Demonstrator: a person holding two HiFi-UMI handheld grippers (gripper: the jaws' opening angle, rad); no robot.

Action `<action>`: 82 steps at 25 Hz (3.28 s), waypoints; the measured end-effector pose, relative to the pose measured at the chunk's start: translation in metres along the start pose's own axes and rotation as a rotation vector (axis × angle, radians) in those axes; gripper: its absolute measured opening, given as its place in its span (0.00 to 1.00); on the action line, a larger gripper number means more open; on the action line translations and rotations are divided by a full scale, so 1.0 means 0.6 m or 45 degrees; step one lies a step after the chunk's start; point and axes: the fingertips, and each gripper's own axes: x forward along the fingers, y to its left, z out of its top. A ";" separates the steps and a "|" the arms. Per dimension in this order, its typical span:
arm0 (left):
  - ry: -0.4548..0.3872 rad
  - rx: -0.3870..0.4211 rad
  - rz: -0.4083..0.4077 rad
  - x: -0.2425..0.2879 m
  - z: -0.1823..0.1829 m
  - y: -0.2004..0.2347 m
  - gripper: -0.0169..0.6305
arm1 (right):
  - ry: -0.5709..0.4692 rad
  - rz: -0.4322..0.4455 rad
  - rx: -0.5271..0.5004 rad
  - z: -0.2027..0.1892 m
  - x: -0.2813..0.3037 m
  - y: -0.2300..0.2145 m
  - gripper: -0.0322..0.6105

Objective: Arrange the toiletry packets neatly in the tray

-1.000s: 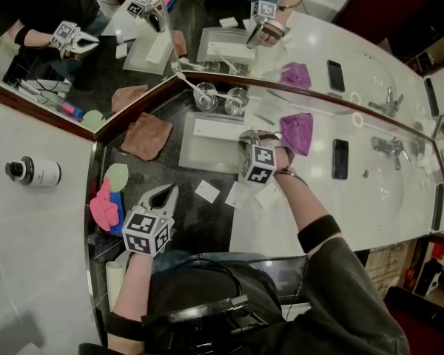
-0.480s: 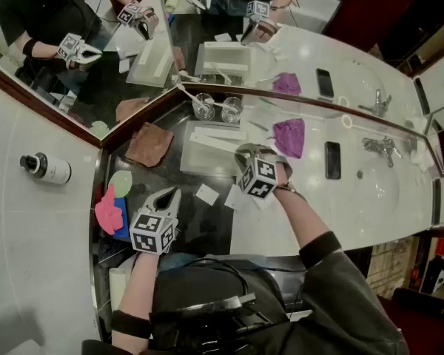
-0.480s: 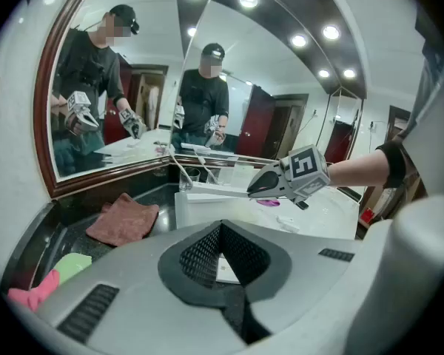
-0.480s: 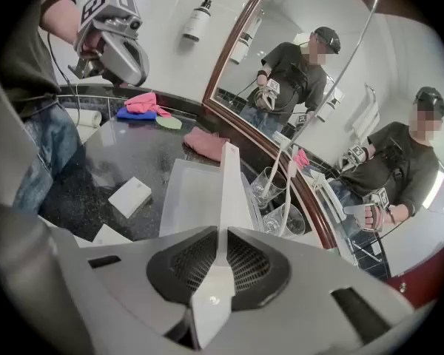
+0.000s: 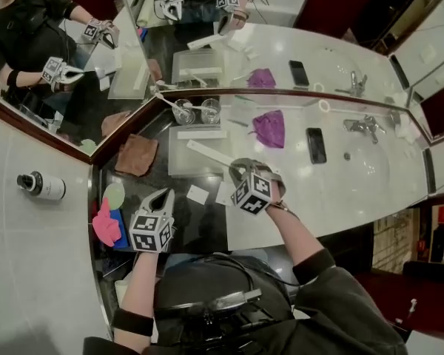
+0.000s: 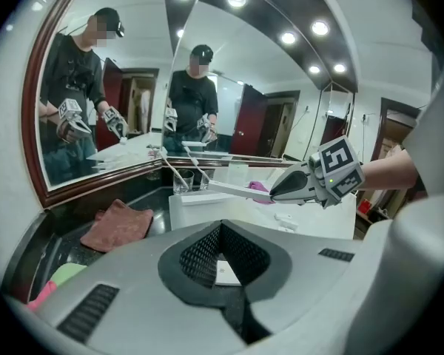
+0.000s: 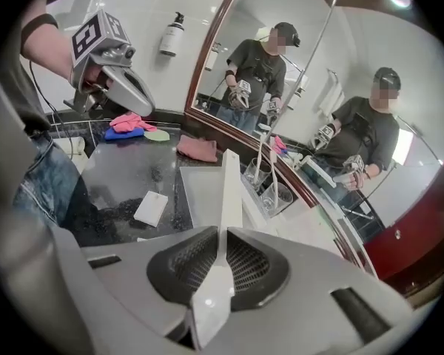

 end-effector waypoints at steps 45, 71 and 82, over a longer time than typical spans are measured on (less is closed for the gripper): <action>0.236 0.263 -0.368 0.110 -0.040 -0.232 0.03 | 0.441 -0.372 0.970 -0.526 -0.169 0.115 0.25; 0.016 0.140 -0.138 0.019 0.015 -0.100 0.03 | -0.313 -0.126 0.934 -0.091 -0.175 0.006 0.06; -0.060 0.133 -0.061 -0.030 0.027 -0.047 0.03 | -0.433 0.023 0.787 0.044 -0.149 0.050 0.06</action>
